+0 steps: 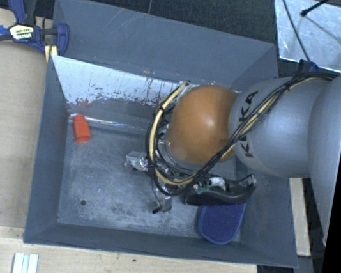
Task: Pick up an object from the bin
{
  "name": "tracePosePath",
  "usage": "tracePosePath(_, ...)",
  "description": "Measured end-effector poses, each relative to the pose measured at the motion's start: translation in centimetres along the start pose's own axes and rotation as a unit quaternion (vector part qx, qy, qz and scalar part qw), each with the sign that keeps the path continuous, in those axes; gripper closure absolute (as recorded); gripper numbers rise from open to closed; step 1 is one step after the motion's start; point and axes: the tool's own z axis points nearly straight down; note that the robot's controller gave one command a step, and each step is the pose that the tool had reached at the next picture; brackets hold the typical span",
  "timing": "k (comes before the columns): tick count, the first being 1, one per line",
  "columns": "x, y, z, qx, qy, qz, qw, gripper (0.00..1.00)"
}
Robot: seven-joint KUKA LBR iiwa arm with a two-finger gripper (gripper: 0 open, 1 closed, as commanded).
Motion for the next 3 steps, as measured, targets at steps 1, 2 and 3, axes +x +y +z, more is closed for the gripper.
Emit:
tracePosePath(1,-1.4,-3.9,-8.1,0.002,-0.0039,0.167,0.986,0.0)
tracePosePath(2,-3.6,-5.6,-0.4,0.0,0.0011,0.216,0.9763,0.0)
tracePosePath(3,0.5,-5.5,1.1,0.0,-0.0001,0.204,0.979,0.0)
